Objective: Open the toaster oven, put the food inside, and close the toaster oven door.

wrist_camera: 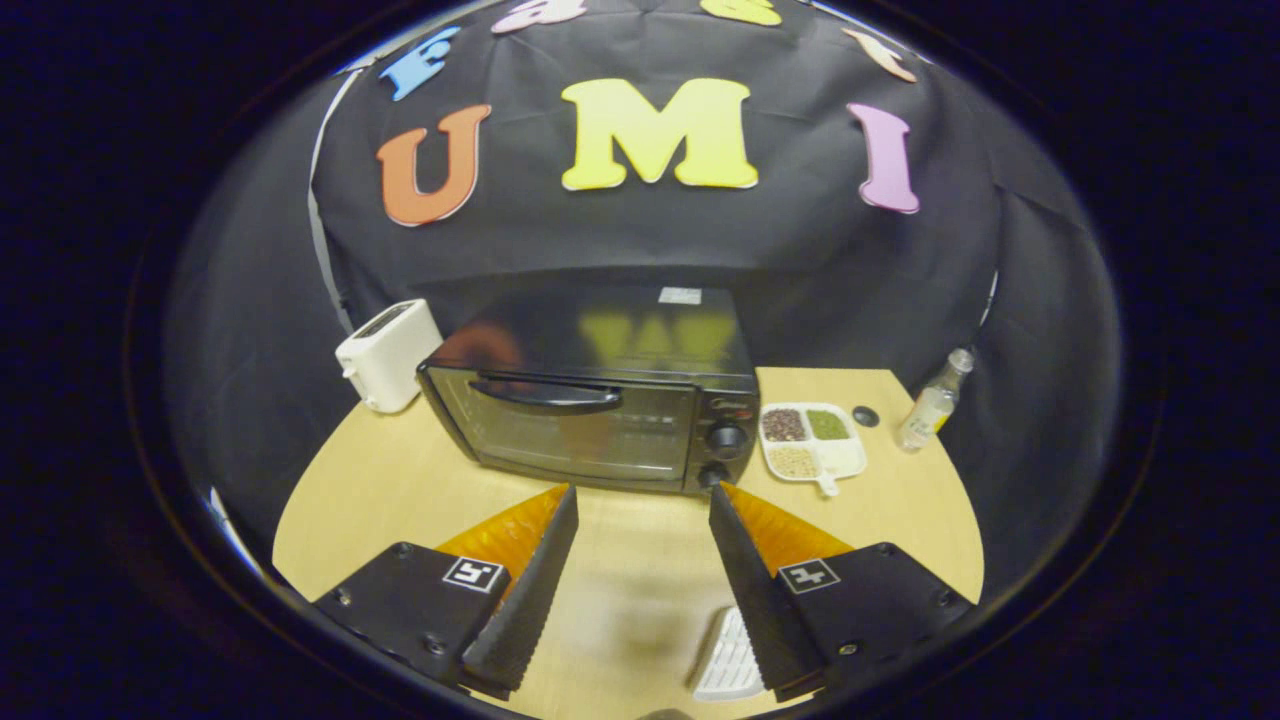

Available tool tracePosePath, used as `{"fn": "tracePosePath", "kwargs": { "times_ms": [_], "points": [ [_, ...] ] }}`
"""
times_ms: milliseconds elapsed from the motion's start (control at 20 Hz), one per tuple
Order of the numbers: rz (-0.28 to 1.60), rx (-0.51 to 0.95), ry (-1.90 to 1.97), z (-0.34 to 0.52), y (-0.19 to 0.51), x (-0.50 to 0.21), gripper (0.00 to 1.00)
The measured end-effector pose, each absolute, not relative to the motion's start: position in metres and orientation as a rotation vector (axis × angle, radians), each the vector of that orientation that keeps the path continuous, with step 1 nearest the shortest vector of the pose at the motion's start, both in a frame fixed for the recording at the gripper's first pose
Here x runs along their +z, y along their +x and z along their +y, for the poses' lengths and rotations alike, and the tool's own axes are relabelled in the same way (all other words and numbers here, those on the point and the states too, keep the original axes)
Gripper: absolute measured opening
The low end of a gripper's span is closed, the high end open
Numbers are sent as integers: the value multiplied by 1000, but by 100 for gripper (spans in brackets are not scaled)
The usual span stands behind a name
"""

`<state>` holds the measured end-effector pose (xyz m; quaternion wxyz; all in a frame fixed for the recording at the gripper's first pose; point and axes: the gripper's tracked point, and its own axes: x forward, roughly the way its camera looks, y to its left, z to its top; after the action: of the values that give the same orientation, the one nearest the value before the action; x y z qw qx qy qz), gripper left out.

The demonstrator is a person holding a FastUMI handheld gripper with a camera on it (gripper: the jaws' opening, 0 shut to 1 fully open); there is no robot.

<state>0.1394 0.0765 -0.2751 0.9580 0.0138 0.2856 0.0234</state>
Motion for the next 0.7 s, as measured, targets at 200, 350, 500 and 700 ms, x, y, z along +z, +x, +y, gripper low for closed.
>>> {"fn": "tracePosePath", "kwargs": {
  "times_ms": [200,350,500,700],
  "points": [
    [475,-57,37,11,113,-216,86],
    [385,-128,23,-32,86,-167,86],
    [274,-182,-27,-67,54,-116,87],
    [143,-205,-62,-90,14,-61,100]
  ]
}}
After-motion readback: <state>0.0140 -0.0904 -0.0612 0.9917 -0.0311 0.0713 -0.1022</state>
